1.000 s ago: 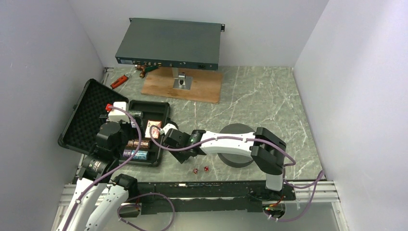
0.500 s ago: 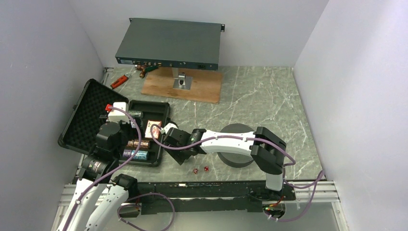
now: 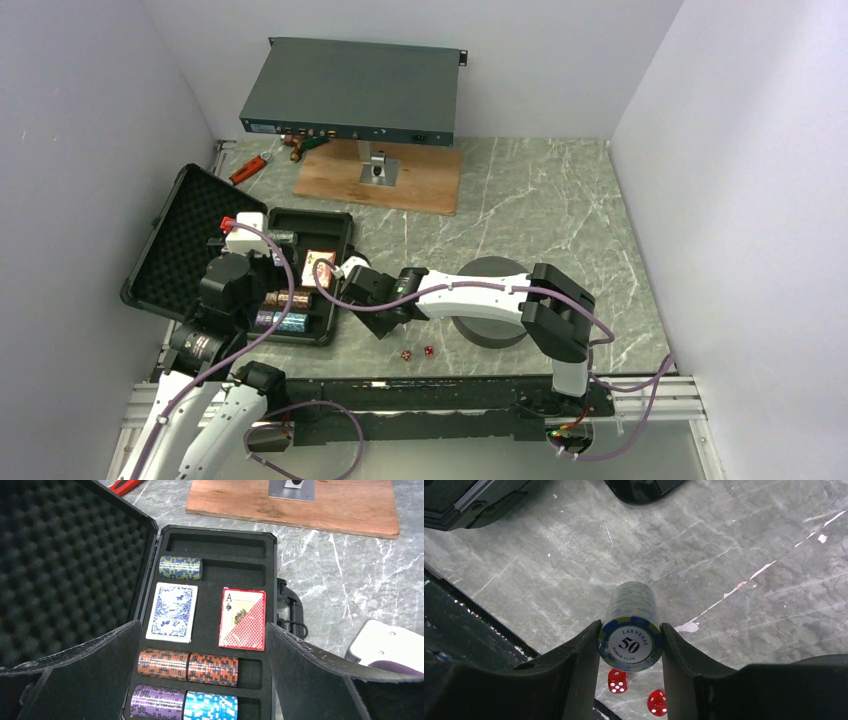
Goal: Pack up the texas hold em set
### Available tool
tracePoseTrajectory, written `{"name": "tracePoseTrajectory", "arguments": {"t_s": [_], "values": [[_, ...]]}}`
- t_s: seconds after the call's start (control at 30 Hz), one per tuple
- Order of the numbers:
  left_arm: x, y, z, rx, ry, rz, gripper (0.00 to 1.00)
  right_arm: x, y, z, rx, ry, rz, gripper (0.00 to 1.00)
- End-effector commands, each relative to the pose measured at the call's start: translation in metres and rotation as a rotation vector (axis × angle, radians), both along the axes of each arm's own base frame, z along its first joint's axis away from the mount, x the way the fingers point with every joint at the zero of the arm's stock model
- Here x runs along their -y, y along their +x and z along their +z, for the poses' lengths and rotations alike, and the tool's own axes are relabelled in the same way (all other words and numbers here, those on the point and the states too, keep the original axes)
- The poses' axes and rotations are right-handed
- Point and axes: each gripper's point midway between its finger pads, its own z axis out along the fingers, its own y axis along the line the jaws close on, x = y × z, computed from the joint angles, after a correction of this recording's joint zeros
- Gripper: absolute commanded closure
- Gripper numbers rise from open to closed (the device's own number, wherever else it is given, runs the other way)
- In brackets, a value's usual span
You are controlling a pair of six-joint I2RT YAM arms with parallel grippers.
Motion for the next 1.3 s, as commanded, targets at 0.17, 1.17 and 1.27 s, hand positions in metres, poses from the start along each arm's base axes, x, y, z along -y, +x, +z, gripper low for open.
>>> {"name": "tracePoseTrajectory", "arguments": {"t_s": [0.17, 1.17, 1.27], "values": [[0.018, 0.000, 0.010, 0.032, -0.014, -0.114, 0.01, -0.005, 0.022, 0.052, 0.075, 0.152, -0.078, 1.00], [0.185, -0.081, 0.060, 0.380, -0.050, -1.314, 0.12, 0.052, -0.014, 0.192, -0.013, 0.672, 0.131, 1.00], [0.196, -0.082, 0.052, 0.345, -0.046, -1.354, 0.12, 0.052, -0.017, 0.196, -0.015, 0.688, 0.147, 1.00]]}}
